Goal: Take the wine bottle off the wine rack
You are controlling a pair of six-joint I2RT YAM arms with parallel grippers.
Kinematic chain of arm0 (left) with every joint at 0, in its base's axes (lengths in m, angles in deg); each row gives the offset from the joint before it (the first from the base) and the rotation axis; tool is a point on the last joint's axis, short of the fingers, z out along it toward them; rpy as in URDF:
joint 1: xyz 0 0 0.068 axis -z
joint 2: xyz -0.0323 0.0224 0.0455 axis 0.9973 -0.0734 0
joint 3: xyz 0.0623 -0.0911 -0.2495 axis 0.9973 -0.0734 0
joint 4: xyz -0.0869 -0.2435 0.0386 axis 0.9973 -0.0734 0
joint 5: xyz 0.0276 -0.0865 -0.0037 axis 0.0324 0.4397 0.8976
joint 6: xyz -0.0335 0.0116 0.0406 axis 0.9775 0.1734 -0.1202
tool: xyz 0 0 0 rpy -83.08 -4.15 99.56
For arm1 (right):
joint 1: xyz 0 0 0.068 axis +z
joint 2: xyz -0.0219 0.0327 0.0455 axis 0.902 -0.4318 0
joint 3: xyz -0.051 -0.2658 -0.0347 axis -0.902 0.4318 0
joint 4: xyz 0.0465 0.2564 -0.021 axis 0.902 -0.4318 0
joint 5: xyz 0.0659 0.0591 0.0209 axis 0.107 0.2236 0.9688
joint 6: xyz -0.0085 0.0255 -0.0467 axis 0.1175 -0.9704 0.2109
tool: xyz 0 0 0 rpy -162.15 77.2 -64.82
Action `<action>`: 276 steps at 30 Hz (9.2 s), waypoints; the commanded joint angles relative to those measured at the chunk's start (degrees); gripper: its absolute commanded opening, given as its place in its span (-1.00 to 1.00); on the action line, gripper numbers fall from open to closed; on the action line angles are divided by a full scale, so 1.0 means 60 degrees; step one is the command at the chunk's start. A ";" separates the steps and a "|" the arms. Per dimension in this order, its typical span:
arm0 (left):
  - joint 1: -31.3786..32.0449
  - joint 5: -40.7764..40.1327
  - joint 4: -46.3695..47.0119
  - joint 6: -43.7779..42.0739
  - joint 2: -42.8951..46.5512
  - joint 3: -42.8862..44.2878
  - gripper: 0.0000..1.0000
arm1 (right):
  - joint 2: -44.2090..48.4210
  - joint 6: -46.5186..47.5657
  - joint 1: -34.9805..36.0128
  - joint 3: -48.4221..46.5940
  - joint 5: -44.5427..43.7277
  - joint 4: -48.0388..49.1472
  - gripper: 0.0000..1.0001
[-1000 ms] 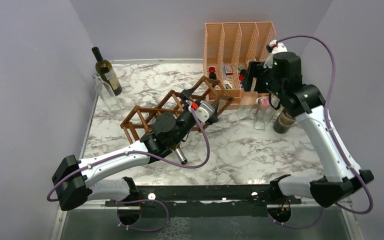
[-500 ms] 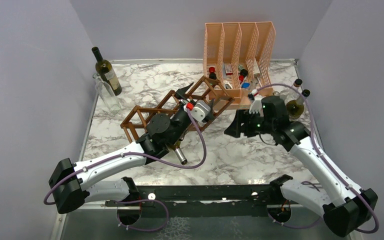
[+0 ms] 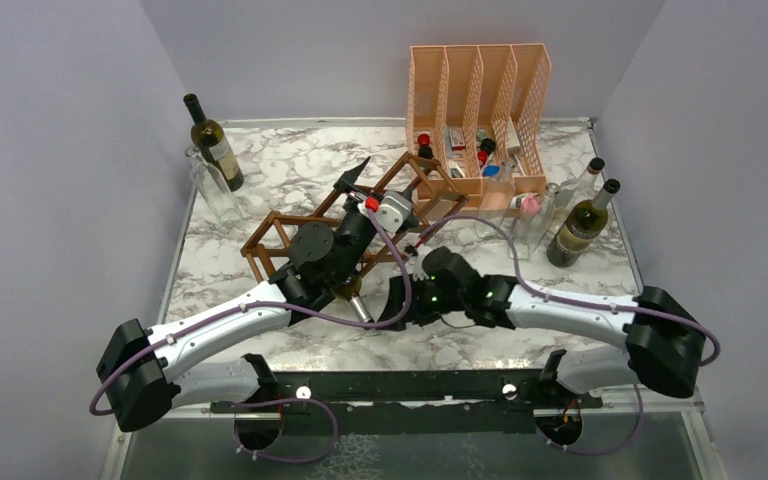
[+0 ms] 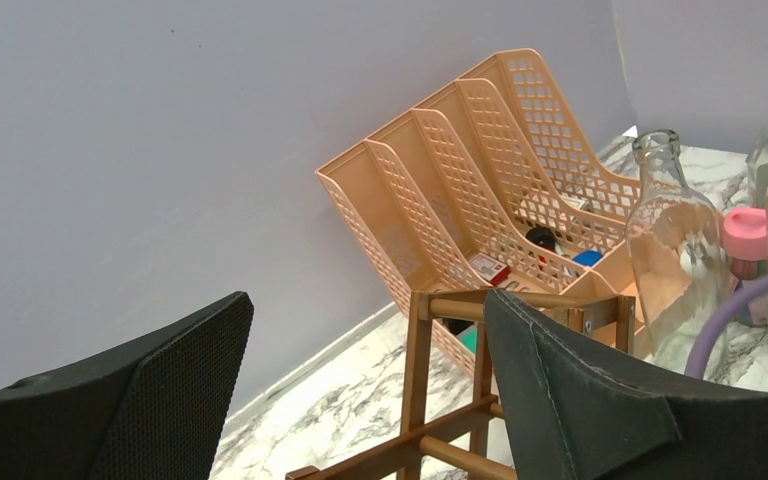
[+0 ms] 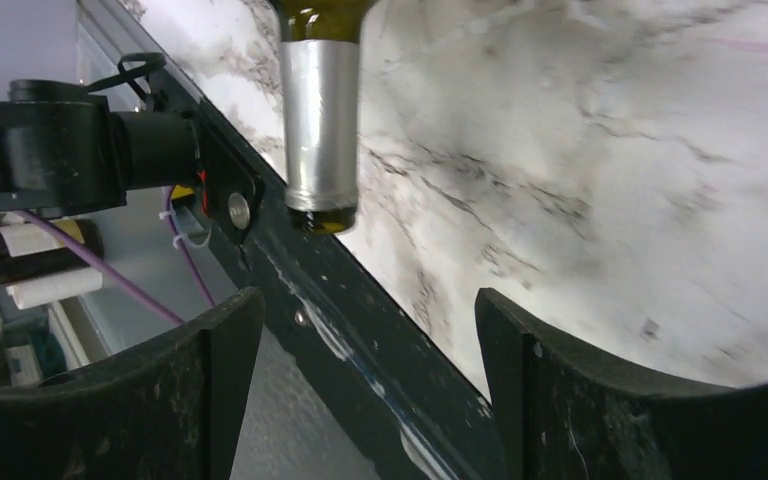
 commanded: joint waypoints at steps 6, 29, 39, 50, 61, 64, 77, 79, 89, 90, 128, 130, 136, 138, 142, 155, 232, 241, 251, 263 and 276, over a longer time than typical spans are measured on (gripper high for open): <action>-0.0182 -0.0245 0.0436 -0.0184 -0.0012 -0.0188 0.81 | -0.2440 -0.1381 0.1976 -0.0763 -0.3291 0.3168 0.54; -0.0482 -0.0018 0.0513 0.0177 0.0051 -0.0238 0.79 | -0.4895 -0.1245 0.2099 -0.1963 -0.4744 0.4398 -0.05; -0.0493 0.0094 0.0514 0.0284 -0.0019 -0.0239 0.79 | -0.4513 -0.1266 0.2095 -0.1908 -0.4649 0.3872 -0.59; -0.0502 0.0123 0.0516 0.0354 -0.0088 -0.0239 0.78 | -0.3584 -0.0772 0.2623 -0.0988 -0.4823 0.4186 -0.98; -0.0509 0.0123 0.0506 0.0343 -0.0117 -0.0239 0.78 | -0.2467 -0.0670 0.3314 -0.0199 -0.5315 0.3760 -0.98; -0.0510 0.0134 0.0516 0.0343 -0.0098 -0.0231 0.79 | -0.1896 -0.0600 0.3390 0.0205 -0.5319 0.3548 -0.98; -0.0510 0.0180 0.0511 0.0398 -0.0192 -0.0237 0.79 | 0.0933 0.0020 0.3544 0.1246 -0.4493 0.2037 -0.98; -0.0502 0.0192 0.0511 0.0409 -0.0196 -0.0236 0.79 | 0.1348 -0.0145 0.3548 0.1231 -0.4423 0.1403 -0.99; -0.0506 0.0308 0.0504 0.0629 -0.0242 -0.0217 0.79 | 0.2482 -0.0323 0.3544 0.0019 -0.3946 -0.2894 -0.98; -0.0510 0.0344 0.0506 0.0668 -0.0249 -0.0216 0.79 | 0.2584 -0.0340 0.3544 -0.0077 -0.3945 -0.3279 -0.98; 0.3002 0.6469 -0.2493 -0.3563 -0.1882 -0.0678 0.98 | 0.4099 -0.0584 0.3544 -0.4377 -0.5475 -1.0942 -0.99; 0.3107 0.5850 -0.2093 -0.3574 -0.2126 -0.0755 0.98 | 0.3888 -0.0493 0.3544 -0.4373 -0.5347 -1.0902 -0.99; 0.3224 0.5198 -0.1889 -0.3378 -0.2538 -0.0625 0.93 | 0.3566 -0.0227 0.3544 -0.4403 -0.5060 -1.0419 -0.99; 0.3243 0.5062 -0.1867 -0.3359 -0.2540 -0.0609 0.87 | 0.3486 -0.0215 0.3545 -0.4428 -0.5012 -1.0403 -0.99; 0.3263 0.4844 -0.1791 -0.3337 -0.2471 -0.0598 0.48 | 0.3372 -0.0230 0.3552 -0.4554 -0.5054 -1.0549 -0.99; 0.3328 0.3497 -0.1275 -0.1794 -0.2763 -0.0103 -0.75 | 0.3269 -0.0948 0.3545 -0.5241 -0.6708 -1.1495 0.60; 0.2639 0.1445 0.0493 0.1450 -0.1399 -0.0299 0.98 | 0.1176 0.2983 -0.1288 -0.6044 -0.9078 -0.6048 -0.98; 0.2625 0.0834 0.0622 0.1118 -0.1139 -0.0372 0.98 | 0.0457 0.3610 -0.3165 -0.6444 -0.7645 -0.6349 -0.98; 0.2586 0.0709 0.0711 0.1010 -0.1040 -0.0429 0.98 | -0.0042 0.4348 -0.4116 -0.6432 -0.7195 -0.5773 -0.98; 0.2508 0.0680 0.0734 0.0880 -0.0868 -0.0443 0.98 | 0.0154 0.4446 -0.4132 -0.5924 -0.6663 -0.5708 0.01; 0.1444 0.0694 0.0716 0.1288 -0.0546 -0.0347 0.98 | 0.1068 0.5120 -0.4132 -0.6428 -0.5954 -0.5947 1.00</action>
